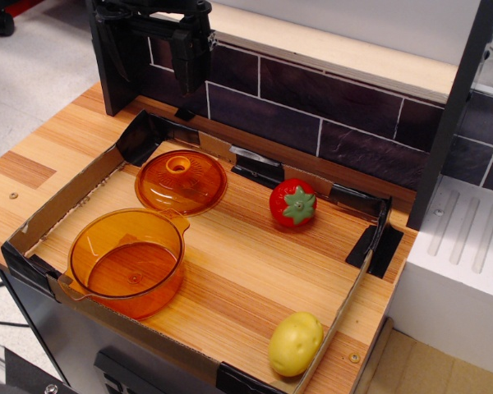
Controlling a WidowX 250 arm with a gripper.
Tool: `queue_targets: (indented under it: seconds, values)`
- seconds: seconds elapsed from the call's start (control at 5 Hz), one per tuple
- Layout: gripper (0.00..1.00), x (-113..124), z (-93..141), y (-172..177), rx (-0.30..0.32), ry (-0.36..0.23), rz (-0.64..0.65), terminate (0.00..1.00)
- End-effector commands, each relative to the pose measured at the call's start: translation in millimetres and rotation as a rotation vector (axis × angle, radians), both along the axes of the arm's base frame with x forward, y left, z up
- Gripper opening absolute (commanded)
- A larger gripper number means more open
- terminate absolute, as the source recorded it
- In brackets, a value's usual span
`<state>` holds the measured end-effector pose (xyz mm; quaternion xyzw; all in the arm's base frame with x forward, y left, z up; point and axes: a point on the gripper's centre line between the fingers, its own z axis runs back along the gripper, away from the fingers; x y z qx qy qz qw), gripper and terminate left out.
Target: Put potato in pot
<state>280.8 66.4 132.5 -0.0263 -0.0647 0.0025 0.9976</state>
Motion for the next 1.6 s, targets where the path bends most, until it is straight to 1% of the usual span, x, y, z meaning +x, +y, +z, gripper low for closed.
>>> queue_targets:
  seconds: [0.0,0.2,0.4,0.6,0.8,1.0,1.2,1.4]
  values:
    - [1.0,0.0,0.0,0.0,0.0,0.0,0.0,0.0]
    - [1.0,-10.3,5.7,-19.9,0.019,-0.037,-0.04,0.0]
    - [1.0,-19.7,11.4,-39.5,-0.086,0.009,-0.109,0.0]
    - [1.0,-32.2,5.0,-58.0,-0.159,0.051,-0.194,0.0]
    - [1.0,-41.0,-4.9,-71.2,-0.186,0.127,-0.231,0.0]
    - [1.0,-48.2,-18.0,-80.1,-0.187,0.131,-0.243,0.0]
    - [1.0,-50.3,-34.2,-87.4,-0.185,0.158,-0.265,0.0]
    - [1.0,-52.5,-47.4,-94.8,-0.17,0.156,-0.273,0.0]
